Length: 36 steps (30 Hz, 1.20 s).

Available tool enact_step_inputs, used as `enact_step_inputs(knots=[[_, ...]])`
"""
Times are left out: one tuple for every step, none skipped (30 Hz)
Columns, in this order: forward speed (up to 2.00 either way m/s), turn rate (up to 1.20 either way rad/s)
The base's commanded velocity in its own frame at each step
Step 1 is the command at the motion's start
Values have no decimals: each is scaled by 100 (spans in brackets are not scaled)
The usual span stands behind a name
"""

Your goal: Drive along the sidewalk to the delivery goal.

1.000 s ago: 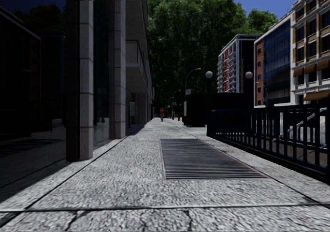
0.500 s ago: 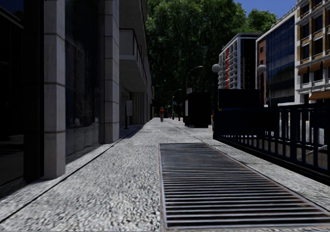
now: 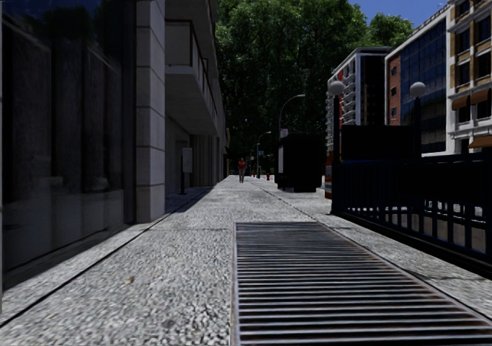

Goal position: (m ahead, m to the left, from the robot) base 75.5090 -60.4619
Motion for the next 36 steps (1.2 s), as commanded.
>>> enact_step_inputs(knots=[[200,0],[200,0],[200,0],[200,0],[200,0],[200,0],[200,0],[200,0],[200,0],[200,0],[200,0],[200,0],[200,0],[200,0],[200,0],[200,0],[200,0],[200,0],[200,0],[200,0],[200,0],[200,0],[200,0],[200,0],[200,0],[200,0],[200,0],[200,0],[200,0],[200,0],[200,0],[200,0],[200,0],[200,0],[200,0],[200,0]])
